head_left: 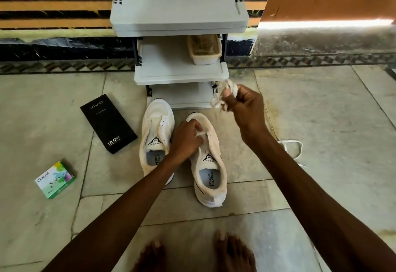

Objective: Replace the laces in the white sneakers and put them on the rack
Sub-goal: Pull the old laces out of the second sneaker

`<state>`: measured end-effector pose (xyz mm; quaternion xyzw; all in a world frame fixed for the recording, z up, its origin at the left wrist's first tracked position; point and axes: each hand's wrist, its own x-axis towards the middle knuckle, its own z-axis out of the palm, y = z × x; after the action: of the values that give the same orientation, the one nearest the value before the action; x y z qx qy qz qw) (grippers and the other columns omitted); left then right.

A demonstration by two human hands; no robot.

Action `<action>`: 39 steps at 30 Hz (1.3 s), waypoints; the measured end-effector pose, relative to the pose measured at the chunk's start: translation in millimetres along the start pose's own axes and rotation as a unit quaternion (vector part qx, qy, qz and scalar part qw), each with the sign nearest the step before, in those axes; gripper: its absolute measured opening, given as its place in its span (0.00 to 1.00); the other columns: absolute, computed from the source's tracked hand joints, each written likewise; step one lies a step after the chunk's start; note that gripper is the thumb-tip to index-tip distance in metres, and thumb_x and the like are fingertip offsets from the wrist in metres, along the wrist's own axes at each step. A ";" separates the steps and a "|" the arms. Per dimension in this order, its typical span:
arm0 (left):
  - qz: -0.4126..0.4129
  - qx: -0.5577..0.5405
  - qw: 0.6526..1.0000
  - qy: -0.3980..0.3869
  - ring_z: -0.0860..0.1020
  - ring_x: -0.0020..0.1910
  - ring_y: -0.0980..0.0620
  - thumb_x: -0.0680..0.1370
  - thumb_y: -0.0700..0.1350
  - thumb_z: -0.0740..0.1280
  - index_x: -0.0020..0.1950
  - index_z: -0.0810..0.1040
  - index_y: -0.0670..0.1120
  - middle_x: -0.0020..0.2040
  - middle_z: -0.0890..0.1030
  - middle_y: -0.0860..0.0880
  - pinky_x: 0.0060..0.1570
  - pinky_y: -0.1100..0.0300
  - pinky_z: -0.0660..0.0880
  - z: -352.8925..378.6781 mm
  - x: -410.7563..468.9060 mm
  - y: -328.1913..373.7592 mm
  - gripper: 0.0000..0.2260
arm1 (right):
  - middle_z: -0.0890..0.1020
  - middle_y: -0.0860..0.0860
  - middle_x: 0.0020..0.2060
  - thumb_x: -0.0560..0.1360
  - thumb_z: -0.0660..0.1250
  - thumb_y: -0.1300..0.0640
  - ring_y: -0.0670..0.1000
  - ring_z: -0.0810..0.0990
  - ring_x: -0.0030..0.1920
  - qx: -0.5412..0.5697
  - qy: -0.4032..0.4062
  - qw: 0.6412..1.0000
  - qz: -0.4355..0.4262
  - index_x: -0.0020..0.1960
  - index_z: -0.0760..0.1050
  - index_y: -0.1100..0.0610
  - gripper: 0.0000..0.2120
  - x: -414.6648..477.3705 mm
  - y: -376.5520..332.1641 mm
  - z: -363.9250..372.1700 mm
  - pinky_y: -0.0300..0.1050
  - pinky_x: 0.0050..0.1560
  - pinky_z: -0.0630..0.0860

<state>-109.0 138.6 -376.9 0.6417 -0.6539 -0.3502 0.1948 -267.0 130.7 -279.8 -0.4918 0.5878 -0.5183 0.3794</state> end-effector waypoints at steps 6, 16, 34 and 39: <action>-0.003 -0.006 1.000 -0.001 0.73 0.44 0.52 0.71 0.37 0.69 0.50 0.77 0.48 0.44 0.71 0.53 0.48 0.55 0.72 -1.6 -1.7 2.8 0.10 | 0.82 0.57 0.34 0.76 0.71 0.55 0.47 0.76 0.32 -0.035 0.020 0.999 -0.011 0.45 0.82 0.60 0.08 15.6 -22.9 -13.4 0.48 0.37 0.77; 0.040 -0.070 0.997 0.011 0.77 0.44 0.55 0.74 0.36 0.65 0.49 0.78 0.48 0.46 0.79 0.53 0.47 0.58 0.75 -7.2 -3.0 25.1 0.09 | 0.76 0.50 0.26 0.75 0.71 0.48 0.46 0.71 0.28 -0.259 -0.042 0.965 0.000 0.32 0.73 0.56 0.17 -15.9 9.3 -48.7 0.37 0.32 0.66; 0.122 -0.086 0.975 -0.165 0.77 0.38 0.66 0.77 0.40 0.66 0.51 0.80 0.50 0.43 0.82 0.55 0.38 0.77 0.68 32.3 -29.4 88.6 0.07 | 0.79 0.56 0.57 0.77 0.63 0.56 0.58 0.79 0.54 -0.590 -0.179 0.754 0.225 0.62 0.76 0.56 0.15 -29.0 48.2 -156.3 0.45 0.48 0.75; 0.100 -0.085 0.983 -0.125 0.77 0.38 0.66 0.78 0.41 0.66 0.49 0.80 0.52 0.43 0.82 0.56 0.41 0.73 0.70 19.3 -27.9 76.5 0.06 | 0.80 0.53 0.57 0.78 0.65 0.50 0.56 0.80 0.54 -0.519 -0.143 0.828 0.159 0.61 0.76 0.52 0.13 -33.1 39.2 -141.2 0.47 0.53 0.76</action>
<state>-173.6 164.6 -330.4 0.5053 -0.7021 -0.4603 0.1997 -401.7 195.3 -295.8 -0.5849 0.7793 0.0066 0.2248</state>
